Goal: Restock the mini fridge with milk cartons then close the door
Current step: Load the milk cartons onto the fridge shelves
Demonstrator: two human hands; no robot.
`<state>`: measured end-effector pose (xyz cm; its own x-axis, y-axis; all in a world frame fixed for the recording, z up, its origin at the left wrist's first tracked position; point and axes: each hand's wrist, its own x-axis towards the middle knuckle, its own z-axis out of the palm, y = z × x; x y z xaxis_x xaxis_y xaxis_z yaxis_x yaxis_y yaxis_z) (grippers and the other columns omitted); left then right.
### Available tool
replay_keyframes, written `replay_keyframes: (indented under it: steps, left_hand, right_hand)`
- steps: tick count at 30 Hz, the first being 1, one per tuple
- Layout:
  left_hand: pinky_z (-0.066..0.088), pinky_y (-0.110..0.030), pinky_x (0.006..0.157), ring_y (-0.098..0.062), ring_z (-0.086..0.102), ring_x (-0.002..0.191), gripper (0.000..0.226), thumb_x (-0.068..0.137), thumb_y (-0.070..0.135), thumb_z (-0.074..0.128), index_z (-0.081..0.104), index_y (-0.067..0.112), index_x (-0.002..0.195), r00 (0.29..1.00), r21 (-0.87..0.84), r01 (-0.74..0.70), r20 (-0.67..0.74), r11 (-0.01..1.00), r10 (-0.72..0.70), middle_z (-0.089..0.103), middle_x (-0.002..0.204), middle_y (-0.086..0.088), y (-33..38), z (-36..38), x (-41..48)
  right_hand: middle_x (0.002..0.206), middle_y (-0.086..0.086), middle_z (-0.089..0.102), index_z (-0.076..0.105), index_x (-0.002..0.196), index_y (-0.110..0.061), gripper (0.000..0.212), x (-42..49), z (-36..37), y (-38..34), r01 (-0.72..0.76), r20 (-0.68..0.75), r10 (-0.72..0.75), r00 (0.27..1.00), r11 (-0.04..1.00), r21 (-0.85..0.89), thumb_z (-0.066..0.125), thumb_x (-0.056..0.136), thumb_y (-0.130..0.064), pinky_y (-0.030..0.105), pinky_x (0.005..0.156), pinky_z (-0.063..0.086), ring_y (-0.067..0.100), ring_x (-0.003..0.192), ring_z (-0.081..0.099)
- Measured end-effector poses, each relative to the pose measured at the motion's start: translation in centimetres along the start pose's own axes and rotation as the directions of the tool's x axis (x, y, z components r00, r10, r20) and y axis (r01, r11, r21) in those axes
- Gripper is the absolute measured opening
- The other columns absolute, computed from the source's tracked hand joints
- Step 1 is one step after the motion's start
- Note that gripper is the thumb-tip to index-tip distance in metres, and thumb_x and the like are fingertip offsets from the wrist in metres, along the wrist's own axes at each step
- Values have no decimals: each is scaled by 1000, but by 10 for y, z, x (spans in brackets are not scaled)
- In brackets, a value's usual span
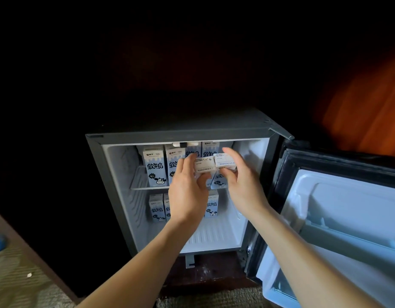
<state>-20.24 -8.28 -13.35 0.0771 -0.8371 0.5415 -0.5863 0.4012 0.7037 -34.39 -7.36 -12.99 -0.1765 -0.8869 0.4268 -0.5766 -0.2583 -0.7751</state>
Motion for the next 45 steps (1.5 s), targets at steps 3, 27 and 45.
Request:
replay_keyframes:
  steps: [3,27,45]
  left_hand:
    - [54,-29,74,-6,62,91,44,93,35,69,46,27,130,992,-125,115,-33,986,-120,60,112,13,0,4,-1]
    - [47,-22,77,-15,51,114,55,97,15,51,31,17,149,978,36,-80,194,996,72,25,145,5,-38,18,-31]
    - [22,-43,122,-19,1,153,70,91,12,49,24,14,156,905,286,-262,404,922,132,14,162,-2,-76,14,-47]
  right_hand:
    - [113,-5,62,29,155,-29,59,2,6,2,-89,-42,90,995,996,19,56,102,-26,17,80,46,12,99,62]
    - [111,-4,66,51,122,-20,35,9,55,50,-58,-194,19,981,979,-195,70,93,-25,39,92,53,17,104,63]
    - [104,11,55,57,124,-19,23,0,57,45,-137,-80,116,990,932,-337,53,102,-27,34,83,53,25,89,64]
